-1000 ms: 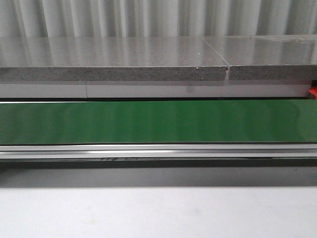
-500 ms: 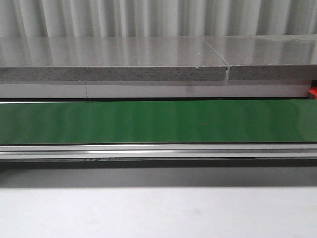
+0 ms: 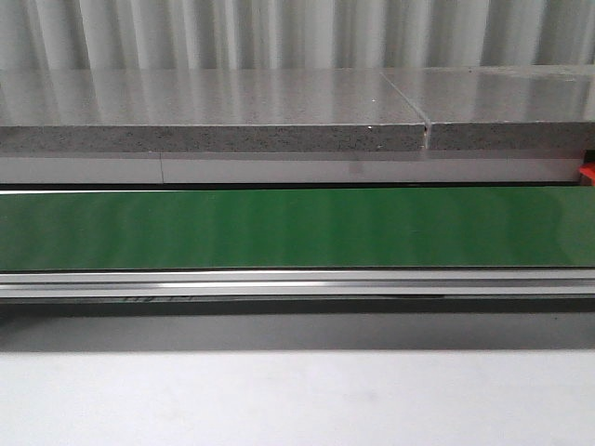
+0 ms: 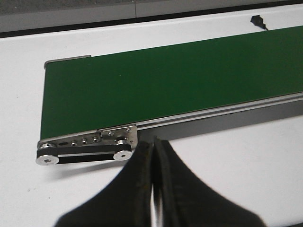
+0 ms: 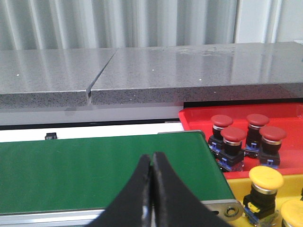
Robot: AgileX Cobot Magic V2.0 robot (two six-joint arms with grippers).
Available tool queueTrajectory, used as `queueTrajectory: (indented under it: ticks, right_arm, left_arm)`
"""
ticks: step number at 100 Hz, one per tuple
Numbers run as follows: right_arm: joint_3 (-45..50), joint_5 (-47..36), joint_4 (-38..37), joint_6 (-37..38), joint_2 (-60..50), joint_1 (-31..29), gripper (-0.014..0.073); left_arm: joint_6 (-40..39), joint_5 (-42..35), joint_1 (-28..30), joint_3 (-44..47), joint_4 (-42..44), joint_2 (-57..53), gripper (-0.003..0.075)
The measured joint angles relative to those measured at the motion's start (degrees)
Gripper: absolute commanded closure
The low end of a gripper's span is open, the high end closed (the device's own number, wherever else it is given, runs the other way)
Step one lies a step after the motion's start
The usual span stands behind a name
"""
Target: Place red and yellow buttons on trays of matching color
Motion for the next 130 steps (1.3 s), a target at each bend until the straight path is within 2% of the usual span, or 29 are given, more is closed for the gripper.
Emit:
queueTrajectory:
  ticks: [14,23,47,57,85,96,130]
  right_arm:
    - [0.00,0.00,0.00,0.00,0.00,0.00,0.0662]
    - [0.00,0.00,0.00,0.00,0.00,0.00,0.0662]
    - [0.00,0.00,0.00,0.00,0.00,0.00,0.0662]
    - [0.00,0.00,0.00,0.00,0.00,0.00,0.0662]
    - [0.00,0.00,0.00,0.00,0.00,0.00,0.0662]
    - [0.00,0.00,0.00,0.00,0.00,0.00,0.0662]
    - [0.00,0.02,0.00,0.10,-0.05,0.00,0.0662]
  left_arm:
    - [0.00,-0.12,0.00,0.00,1.99,0.00,0.0741]
    - [-1.01,-3.32,0.00,1.11,3.07,-0.14,0.0741]
    - [-3.32,-27.68,1.71,13.62,3.58,-5.04,0.0741]
    - [-3.55,-33.47,3.14,19.26,3.46,-8.17,0.0741]
    - [-6.04,-40.17,3.46,33.05,1.36,-18.09,0.0741]
    - [-6.40,-42.90,3.54,33.18,1.36,-19.91,0.0741]
    - [-6.61,-42.88,3.54,33.27,1.36,-19.91,0.0741]
